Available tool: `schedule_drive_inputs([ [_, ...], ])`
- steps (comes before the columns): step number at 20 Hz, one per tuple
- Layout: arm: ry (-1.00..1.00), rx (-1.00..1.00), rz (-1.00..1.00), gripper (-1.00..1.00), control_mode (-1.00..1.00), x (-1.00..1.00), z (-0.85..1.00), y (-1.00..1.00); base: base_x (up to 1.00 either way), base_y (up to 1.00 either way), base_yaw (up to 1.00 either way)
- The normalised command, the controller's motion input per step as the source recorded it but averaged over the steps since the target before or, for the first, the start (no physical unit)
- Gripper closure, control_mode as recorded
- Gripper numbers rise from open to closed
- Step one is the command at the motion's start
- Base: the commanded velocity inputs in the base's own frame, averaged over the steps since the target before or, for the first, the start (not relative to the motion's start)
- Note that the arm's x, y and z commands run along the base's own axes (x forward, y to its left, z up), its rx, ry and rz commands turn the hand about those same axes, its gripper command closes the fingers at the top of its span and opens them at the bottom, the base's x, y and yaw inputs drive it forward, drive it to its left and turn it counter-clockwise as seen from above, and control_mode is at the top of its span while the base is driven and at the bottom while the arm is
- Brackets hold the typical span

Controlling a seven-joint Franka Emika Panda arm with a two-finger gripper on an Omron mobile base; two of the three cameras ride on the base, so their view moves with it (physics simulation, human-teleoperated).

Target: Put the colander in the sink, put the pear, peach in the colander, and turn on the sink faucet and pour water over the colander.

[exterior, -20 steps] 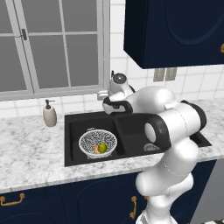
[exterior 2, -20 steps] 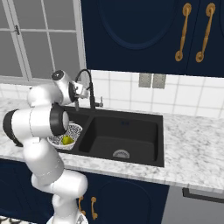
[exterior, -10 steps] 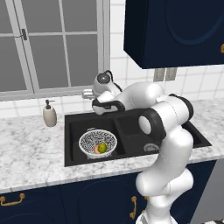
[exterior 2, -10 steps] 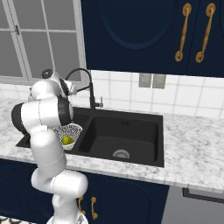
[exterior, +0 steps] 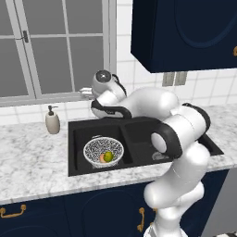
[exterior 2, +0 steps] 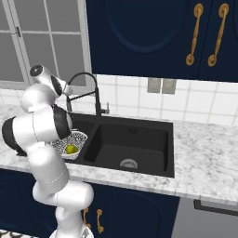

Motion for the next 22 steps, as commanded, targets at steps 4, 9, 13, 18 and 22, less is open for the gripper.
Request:
schedule_drive_inputs([
  [4,-0.03,0.12,0.0,-1.0,-1.0,-0.76,1.0,-0.08,0.0,0.0,0.0],
  [9,0.0,0.03,0.0,-1.0,-1.0,-1.0,0.62,-0.76,0.0,0.0,0.0],
  [13,-0.04,0.05,0.0,-1.0,-1.0,-1.0,0.18,-1.0,0.0,0.0,0.0],
  [18,-0.06,0.08,0.0,-1.0,-1.0,-1.0,0.0,-1.0,0.0,0.0,0.0],
  [22,-0.02,0.14,0.08,-1.0,-1.0,-0.83,-0.02,-1.0,0.0,0.0,0.0],
])
